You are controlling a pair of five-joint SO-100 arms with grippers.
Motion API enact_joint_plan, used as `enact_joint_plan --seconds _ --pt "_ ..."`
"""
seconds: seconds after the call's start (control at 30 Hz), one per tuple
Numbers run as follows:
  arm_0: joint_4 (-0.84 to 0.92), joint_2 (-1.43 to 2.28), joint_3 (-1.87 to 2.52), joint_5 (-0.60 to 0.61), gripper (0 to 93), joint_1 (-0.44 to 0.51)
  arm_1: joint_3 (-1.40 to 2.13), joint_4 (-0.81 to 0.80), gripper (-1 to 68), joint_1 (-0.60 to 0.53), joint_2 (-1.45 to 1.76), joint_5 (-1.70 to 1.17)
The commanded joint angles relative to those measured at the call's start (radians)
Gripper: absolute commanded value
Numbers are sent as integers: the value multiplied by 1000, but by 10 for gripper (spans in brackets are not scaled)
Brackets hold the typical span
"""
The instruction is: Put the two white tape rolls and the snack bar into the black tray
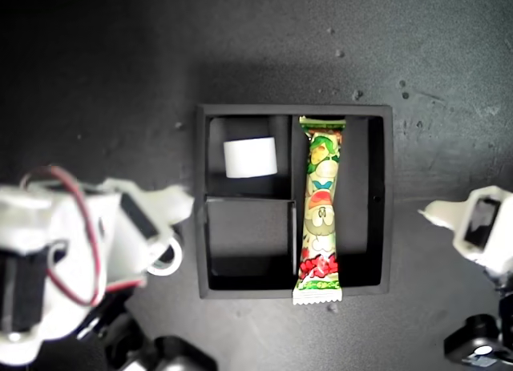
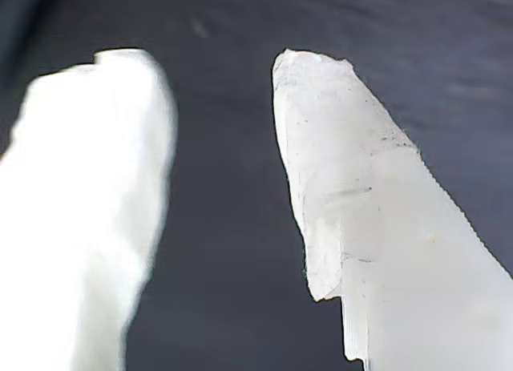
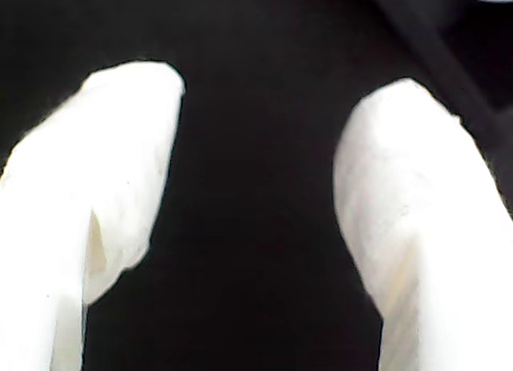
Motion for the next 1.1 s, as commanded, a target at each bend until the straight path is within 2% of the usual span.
enact_joint_plan --seconds 0.0,0.17,0.3,0.43,0.67,1.07 --pt "-44 31 63 -107 139 100 350 -34 -1 43 347 264" --pt "-137 -114 74 -206 141 176 824 -250 -2 34 795 460" --pt "-216 -199 94 -255 145 198 1065 -344 -2 2 1009 543" --pt "-261 -291 95 -314 153 225 1155 -405 -2 -21 1029 561" --pt "-279 -347 118 -385 156 241 1157 -414 -2 -32 1029 540" --pt "-308 -382 149 -374 161 212 1212 -482 -2 -61 1029 549"
